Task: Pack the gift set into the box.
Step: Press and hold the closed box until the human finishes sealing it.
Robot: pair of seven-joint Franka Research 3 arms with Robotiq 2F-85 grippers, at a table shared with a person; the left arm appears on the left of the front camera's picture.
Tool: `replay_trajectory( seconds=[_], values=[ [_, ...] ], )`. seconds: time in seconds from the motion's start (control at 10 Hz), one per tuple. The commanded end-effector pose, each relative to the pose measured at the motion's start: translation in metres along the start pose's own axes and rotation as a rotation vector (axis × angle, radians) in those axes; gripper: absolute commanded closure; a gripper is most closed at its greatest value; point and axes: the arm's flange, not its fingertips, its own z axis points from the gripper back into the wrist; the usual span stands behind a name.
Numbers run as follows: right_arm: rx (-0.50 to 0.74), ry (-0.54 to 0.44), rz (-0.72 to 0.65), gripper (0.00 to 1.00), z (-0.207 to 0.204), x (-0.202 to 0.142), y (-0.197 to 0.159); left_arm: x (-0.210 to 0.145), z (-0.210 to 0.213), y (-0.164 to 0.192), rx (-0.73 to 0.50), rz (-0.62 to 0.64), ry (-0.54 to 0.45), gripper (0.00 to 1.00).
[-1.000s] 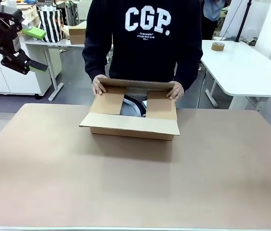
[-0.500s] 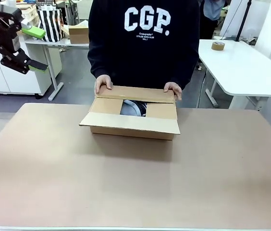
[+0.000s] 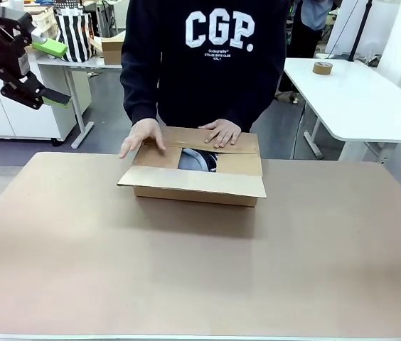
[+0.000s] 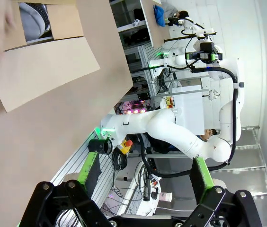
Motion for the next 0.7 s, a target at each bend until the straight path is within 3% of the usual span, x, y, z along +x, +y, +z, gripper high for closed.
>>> replay_trajectory(
  seconds=[0.0,0.6],
  values=[
    [0.023,0.001,0.026,0.00,-0.0001,0.0022,0.0019,0.0022,0.0029,-0.0035,-0.014,0.009,-0.008,0.00],
    [0.023,0.001,0.026,0.00,-0.0001,0.0022,0.0019,0.0022,0.0029,-0.0035,-0.014,0.009,-0.008,0.00]
  ],
)
